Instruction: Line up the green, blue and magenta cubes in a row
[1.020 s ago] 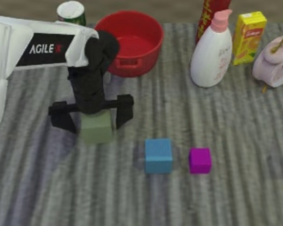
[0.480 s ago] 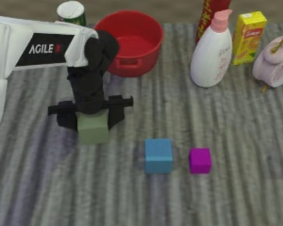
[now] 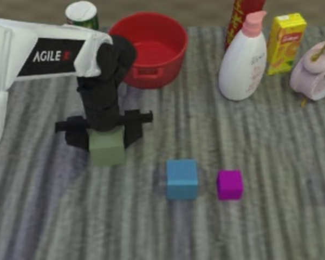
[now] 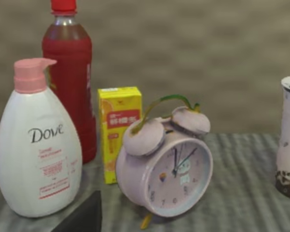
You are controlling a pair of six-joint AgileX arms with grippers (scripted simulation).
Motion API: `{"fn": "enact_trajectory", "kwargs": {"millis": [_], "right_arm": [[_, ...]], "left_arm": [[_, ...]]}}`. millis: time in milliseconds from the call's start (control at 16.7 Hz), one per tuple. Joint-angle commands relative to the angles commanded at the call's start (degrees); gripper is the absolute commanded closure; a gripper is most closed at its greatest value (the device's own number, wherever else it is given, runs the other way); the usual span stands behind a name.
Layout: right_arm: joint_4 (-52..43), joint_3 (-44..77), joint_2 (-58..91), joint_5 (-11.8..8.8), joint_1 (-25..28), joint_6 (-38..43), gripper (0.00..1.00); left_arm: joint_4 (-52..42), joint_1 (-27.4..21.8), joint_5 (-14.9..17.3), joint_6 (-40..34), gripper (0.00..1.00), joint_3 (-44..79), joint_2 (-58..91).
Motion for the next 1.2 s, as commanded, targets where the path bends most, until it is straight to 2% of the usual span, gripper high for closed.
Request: {"fn": "enact_trajectory", "kwargs": {"millis": [420,840,1200], "right_arm": [[0.0,0.0,0.0,0.0,0.0,0.0,0.0],[0.0,0.0,0.0,0.0,0.0,0.0,0.0],[0.0,0.0,0.0,0.0,0.0,0.0,0.0]], "left_arm": [[-1.37,0.0,-0.18,0.14,1.0,0.72,-1.09],[-13.12,0.89,-0.23,0.09,1.0,7.73,-5.63],[-13.36,-0.08,-0.24,-0.12,1.0,6.99,-6.7]]}}
